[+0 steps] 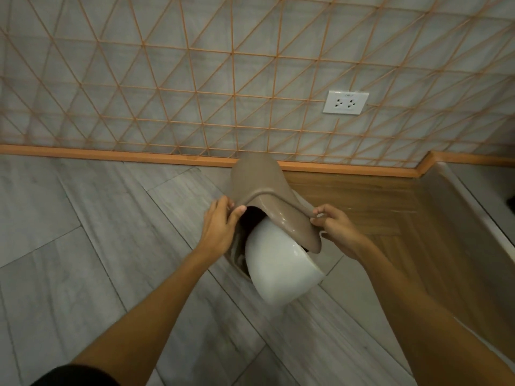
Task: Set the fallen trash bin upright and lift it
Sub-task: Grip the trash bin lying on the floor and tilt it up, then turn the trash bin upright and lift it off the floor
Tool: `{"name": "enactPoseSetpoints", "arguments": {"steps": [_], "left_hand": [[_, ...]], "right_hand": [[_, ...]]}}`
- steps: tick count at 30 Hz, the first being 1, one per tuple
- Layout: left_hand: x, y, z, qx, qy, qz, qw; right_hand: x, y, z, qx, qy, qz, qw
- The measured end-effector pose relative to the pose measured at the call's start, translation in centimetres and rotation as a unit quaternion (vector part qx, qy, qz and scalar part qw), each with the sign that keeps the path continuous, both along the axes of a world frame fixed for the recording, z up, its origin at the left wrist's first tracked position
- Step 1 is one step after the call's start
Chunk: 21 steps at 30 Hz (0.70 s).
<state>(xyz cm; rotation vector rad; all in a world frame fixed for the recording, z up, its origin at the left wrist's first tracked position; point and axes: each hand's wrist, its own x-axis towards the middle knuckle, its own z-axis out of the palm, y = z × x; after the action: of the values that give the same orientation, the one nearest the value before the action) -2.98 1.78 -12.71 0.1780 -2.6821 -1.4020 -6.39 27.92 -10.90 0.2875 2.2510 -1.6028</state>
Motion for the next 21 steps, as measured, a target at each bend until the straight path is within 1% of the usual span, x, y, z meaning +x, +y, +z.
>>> {"name": "enactPoseSetpoints", "arguments": {"steps": [3,7,10,13,14,16,18,21], "left_hand": [[-1.3,-0.3,3.2,-0.004,0.012,0.001,1.000],[-2.6,-0.7,7.3,0.021,0.006,-0.001,1.000],[-3.0,-1.1,9.3,0.024,-0.008,-0.025,0.999],[-2.8,-2.1,9.4,0.034,-0.026,-0.039,0.998],[-2.6,-2.4,9.2,0.052,-0.043,-0.023,0.997],[-1.8,-2.8,8.6,0.122,-0.089,0.034,0.988],[-0.4,-2.8,8.1,0.212,-0.145,0.084,0.963],[1.4,-2.3,7.3,0.296,-0.207,0.090,0.928]], "right_hand": [[0.3,0.1,2.2,-0.036,0.032,0.016,0.999],[0.8,-0.1,5.3,-0.060,0.067,0.051,0.995],[1.2,-0.2,6.4,-0.071,0.061,0.043,0.995],[1.4,-0.1,6.6,-0.074,0.043,0.011,0.996],[1.4,-0.1,6.6,-0.072,0.043,-0.001,0.996],[1.4,0.0,6.5,-0.068,0.041,-0.020,0.997],[1.5,0.0,6.5,-0.076,0.032,-0.041,0.996],[1.6,-0.3,6.7,-0.111,0.016,-0.072,0.991]]}}
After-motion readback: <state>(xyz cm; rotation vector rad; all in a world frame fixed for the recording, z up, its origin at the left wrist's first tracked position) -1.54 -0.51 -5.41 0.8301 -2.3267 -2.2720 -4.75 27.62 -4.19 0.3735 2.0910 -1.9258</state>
